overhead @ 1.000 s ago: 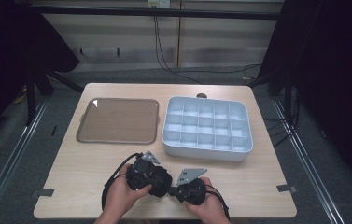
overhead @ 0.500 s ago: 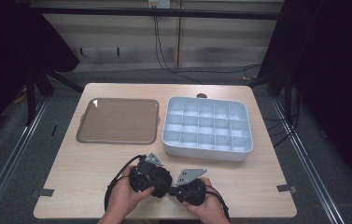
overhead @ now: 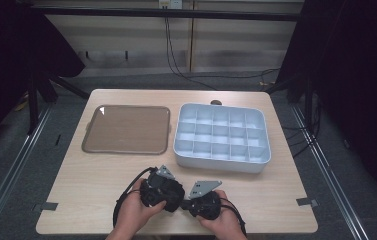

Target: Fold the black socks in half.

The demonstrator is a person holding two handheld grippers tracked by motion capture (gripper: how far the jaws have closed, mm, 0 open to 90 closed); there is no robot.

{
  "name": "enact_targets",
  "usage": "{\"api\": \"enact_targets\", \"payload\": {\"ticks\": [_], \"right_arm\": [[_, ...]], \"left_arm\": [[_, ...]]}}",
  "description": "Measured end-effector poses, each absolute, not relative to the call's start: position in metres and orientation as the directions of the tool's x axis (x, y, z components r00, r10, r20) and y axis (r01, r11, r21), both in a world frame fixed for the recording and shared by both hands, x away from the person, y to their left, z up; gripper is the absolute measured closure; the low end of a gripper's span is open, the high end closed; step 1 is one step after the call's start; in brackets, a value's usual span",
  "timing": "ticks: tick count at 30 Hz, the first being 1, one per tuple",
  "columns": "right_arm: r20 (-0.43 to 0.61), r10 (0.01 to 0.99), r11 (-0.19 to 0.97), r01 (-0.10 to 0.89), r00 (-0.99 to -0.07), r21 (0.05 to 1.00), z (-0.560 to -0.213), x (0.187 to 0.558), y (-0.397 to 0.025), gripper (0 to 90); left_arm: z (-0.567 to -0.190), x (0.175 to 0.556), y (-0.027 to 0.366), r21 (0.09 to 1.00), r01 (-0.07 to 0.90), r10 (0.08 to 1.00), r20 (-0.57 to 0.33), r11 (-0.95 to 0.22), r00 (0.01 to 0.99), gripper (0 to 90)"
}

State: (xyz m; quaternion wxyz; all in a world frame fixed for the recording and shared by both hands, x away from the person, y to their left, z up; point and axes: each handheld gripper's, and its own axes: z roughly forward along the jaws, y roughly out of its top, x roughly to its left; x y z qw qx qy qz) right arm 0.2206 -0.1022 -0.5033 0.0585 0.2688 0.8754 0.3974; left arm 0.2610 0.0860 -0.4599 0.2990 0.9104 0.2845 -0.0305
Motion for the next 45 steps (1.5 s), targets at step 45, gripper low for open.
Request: {"api": "enact_targets", "payload": {"ticks": [45], "right_arm": [[0.065,0.597,0.529,0.453,-0.799,0.718,-0.495,0.226,-0.126,84.4]], "left_arm": [[-0.467,0.255,0.079,0.538,0.505,0.513,-0.149,-0.675,0.845,83.7]]}}
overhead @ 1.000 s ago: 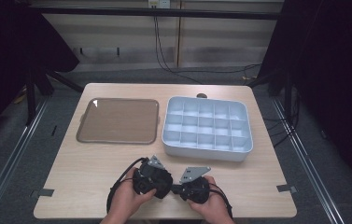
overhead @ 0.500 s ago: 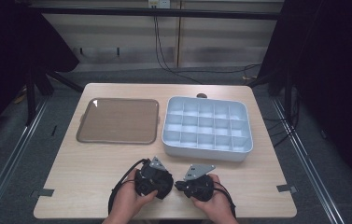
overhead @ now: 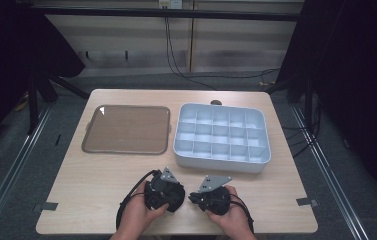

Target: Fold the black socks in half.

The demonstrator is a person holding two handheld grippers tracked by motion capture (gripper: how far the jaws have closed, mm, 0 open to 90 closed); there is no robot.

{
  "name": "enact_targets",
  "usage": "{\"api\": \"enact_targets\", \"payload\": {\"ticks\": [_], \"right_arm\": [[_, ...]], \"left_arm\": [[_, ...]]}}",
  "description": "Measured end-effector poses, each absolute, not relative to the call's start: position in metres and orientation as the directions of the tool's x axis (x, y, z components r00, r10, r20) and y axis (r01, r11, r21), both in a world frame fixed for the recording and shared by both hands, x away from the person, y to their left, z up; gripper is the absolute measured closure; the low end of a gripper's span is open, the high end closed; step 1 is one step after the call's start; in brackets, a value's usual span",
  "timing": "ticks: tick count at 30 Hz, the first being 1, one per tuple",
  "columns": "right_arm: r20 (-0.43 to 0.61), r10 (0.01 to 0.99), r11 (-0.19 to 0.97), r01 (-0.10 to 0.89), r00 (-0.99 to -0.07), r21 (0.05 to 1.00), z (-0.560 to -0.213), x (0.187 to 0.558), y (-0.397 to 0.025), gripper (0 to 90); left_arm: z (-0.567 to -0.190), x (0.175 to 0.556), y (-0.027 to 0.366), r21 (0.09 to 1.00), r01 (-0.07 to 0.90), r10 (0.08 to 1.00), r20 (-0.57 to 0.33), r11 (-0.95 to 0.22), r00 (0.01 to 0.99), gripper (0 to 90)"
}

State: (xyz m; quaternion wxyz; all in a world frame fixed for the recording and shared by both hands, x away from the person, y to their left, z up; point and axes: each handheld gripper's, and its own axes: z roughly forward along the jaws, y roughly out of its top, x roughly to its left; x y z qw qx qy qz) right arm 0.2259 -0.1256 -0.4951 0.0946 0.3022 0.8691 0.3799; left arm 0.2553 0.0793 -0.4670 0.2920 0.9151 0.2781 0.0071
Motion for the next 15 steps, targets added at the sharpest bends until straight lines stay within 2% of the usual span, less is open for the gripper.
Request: {"api": "enact_targets", "payload": {"ticks": [9,15], "right_arm": [[0.066,0.594,0.531,0.452,-0.802,0.717,-0.4953,0.2258,-0.1259,84.1],[0.062,0.588,0.539,0.447,-0.807,0.714,-0.4958,0.2254,-0.1241,84.0]], "left_arm": [[-0.4670,0.2604,0.0856,0.543,0.512,0.531,-0.136,-0.666,0.836,83.3],[-0.4662,0.2633,0.0893,0.544,0.542,0.529,-0.200,-0.640,0.825,76.8]]}}
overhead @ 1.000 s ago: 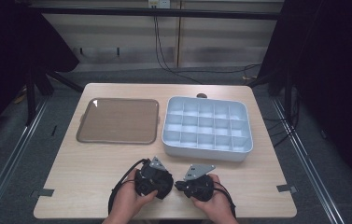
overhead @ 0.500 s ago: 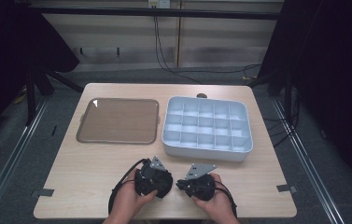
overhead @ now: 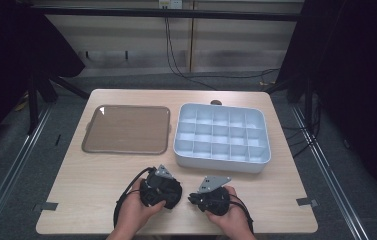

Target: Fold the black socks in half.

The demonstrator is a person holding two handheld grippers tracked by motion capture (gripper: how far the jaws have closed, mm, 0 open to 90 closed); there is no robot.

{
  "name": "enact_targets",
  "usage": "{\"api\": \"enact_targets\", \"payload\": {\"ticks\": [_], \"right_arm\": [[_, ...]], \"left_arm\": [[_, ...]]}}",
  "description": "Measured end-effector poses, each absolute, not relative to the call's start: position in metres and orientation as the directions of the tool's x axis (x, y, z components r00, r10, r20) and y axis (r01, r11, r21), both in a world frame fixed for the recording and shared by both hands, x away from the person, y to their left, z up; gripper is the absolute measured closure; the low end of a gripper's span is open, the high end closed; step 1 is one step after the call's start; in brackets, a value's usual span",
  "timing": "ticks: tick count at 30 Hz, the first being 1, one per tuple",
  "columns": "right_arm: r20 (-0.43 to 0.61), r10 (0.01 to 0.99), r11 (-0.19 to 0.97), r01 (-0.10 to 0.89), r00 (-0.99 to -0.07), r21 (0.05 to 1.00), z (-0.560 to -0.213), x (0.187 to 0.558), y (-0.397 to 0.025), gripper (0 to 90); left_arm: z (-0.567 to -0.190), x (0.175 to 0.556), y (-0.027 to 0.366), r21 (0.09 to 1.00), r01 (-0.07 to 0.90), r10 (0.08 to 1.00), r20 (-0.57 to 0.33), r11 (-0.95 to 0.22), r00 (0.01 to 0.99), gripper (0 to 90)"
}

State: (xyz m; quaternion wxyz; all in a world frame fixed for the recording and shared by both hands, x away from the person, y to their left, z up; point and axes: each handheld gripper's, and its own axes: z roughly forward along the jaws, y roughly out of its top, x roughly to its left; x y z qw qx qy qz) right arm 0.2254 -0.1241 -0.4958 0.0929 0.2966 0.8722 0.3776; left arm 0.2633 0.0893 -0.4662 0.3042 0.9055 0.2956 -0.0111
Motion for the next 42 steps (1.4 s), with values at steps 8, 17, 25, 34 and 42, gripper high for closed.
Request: {"api": "enact_targets", "payload": {"ticks": [8,17,25,34,42], "right_arm": [[0.061,0.587,0.539,0.446,-0.808,0.715,-0.496,0.225,-0.124,83.8],[0.063,0.584,0.541,0.446,-0.809,0.713,-0.496,0.225,-0.124,83.7],[0.062,0.578,0.547,0.443,-0.813,0.710,-0.497,0.225,-0.122,83.7],[0.065,0.577,0.548,0.445,-0.814,0.709,-0.497,0.225,-0.122,83.7],[0.064,0.575,0.550,0.443,-0.815,0.708,-0.497,0.225,-0.121,83.9]], "left_arm": [[-0.462,0.265,0.092,0.545,0.548,0.518,-0.226,-0.635,0.825,73.0],[-0.457,0.266,0.093,0.551,0.544,0.521,-0.217,-0.633,0.826,68.4],[-0.451,0.266,0.096,0.569,0.550,0.536,-0.213,-0.612,0.817,65.6],[-0.447,0.268,0.099,0.581,0.565,0.553,-0.223,-0.586,0.803,63.6],[-0.444,0.270,0.104,0.581,0.574,0.563,-0.226,-0.578,0.795,62.9]]}}
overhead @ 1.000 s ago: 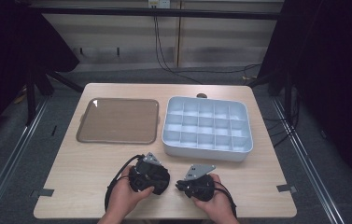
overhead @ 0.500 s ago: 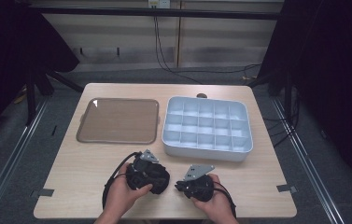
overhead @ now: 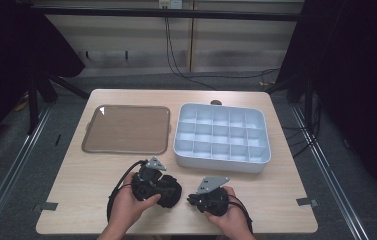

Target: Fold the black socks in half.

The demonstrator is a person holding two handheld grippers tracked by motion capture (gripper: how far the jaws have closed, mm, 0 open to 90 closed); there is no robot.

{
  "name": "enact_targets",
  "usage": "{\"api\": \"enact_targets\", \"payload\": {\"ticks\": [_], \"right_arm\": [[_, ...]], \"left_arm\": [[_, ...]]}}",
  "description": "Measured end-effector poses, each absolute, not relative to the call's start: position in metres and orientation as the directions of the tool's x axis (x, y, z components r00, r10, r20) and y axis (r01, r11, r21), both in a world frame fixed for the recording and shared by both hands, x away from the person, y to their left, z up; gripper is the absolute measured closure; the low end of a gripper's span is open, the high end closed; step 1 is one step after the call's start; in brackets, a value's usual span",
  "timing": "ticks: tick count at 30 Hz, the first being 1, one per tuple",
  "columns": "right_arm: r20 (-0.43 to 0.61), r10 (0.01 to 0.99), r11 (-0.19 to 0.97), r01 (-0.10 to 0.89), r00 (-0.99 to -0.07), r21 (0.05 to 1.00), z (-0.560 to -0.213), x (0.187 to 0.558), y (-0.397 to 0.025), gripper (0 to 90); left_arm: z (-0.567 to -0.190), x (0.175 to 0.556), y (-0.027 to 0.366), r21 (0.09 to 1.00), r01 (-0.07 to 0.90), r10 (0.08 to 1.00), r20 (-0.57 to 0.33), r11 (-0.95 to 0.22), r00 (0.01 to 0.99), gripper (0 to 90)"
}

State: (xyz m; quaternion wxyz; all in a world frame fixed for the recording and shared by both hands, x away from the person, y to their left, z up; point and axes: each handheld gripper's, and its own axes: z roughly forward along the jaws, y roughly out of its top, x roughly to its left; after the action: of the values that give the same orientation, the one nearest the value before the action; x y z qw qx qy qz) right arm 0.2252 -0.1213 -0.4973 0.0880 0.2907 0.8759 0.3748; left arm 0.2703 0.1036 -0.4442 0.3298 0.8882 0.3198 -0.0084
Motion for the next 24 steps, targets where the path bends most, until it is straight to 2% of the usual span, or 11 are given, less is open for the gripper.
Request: {"api": "enact_targets", "payload": {"ticks": [10,24], "right_arm": [[0.064,0.574,0.551,0.443,-0.817,0.707,-0.497,0.225,-0.121,83.9],[0.067,0.587,0.538,0.451,-0.807,0.712,-0.496,0.226,-0.123,83.4]], "left_arm": [[-0.436,0.275,0.115,0.600,0.571,0.575,-0.216,-0.560,0.789,61.8],[-0.449,0.292,0.144,0.580,0.648,0.656,-0.241,-0.494,0.715,59.9]]}}
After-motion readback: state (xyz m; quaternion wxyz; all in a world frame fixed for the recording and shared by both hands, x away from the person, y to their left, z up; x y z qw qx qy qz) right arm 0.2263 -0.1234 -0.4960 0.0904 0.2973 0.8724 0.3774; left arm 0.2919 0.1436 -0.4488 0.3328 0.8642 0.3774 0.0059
